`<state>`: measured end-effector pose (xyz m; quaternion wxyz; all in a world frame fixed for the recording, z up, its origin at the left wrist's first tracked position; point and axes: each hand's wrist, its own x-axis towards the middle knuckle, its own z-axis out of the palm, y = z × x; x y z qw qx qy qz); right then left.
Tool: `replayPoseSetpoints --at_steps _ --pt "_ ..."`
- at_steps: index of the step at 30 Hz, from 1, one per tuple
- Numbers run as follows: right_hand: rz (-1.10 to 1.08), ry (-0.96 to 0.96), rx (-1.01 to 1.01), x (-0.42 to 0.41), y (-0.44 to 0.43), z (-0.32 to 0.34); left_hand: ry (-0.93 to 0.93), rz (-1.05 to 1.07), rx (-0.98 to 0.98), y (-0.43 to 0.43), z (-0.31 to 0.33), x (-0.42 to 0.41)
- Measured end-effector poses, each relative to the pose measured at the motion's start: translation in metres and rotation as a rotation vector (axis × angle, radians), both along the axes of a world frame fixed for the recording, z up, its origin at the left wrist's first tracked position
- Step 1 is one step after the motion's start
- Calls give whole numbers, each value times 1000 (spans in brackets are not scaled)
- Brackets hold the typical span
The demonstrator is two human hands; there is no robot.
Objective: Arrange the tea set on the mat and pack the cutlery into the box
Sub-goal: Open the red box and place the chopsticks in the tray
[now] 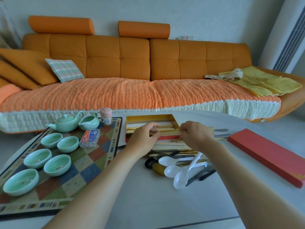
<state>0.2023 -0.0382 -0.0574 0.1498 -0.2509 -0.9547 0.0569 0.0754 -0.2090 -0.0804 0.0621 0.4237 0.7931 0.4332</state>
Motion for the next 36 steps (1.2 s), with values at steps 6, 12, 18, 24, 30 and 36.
replayPoseSetpoints --at_steps 6,12,18,24,30,36 --pt "-220 30 118 -5 2 3 50 -17 19 0 7 -2" --pt "161 253 -20 -20 -16 -2 288 -21 60 -3 16 -15" --pt "268 272 -43 -40 -20 -10 420 143 31 -22 18 -48" --pt "197 238 -59 -64 -14 -17 452 258 17 -36 6 -70" --pt "115 186 -122 -81 -12 -22 508 70 -275 -30 -8 -63" --pt "121 189 -193 -81 -14 -24 551 83 -523 -21 -10 -61"
